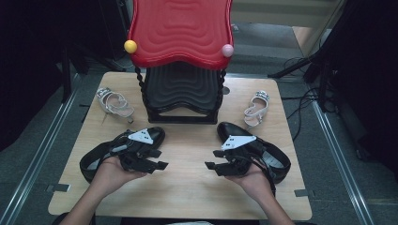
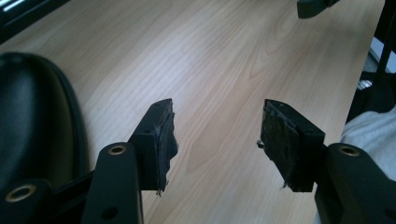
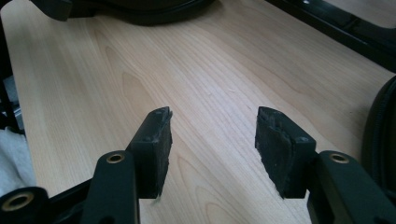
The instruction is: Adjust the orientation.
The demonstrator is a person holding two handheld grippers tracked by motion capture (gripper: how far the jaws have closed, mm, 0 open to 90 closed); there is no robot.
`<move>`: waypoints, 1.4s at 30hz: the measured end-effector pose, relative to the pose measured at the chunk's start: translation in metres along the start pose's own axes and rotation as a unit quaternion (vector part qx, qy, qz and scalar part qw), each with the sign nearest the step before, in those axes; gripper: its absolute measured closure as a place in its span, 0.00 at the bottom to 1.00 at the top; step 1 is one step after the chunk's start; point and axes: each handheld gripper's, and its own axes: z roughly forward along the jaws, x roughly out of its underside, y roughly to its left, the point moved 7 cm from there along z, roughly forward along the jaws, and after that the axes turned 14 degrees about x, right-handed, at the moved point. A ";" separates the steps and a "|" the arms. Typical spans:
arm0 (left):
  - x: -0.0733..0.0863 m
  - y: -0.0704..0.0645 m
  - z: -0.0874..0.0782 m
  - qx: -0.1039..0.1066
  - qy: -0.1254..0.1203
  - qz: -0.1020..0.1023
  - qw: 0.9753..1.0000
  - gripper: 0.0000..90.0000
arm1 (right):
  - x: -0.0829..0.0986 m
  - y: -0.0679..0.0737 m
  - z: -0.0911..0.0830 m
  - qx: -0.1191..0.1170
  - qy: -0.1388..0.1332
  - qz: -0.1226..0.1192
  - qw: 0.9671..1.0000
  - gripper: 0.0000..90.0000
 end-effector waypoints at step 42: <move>0.067 0.031 -0.109 -0.081 -0.025 -0.087 0.993 0.51 | -0.014 0.005 0.015 -0.024 0.005 -0.009 1.000 0.50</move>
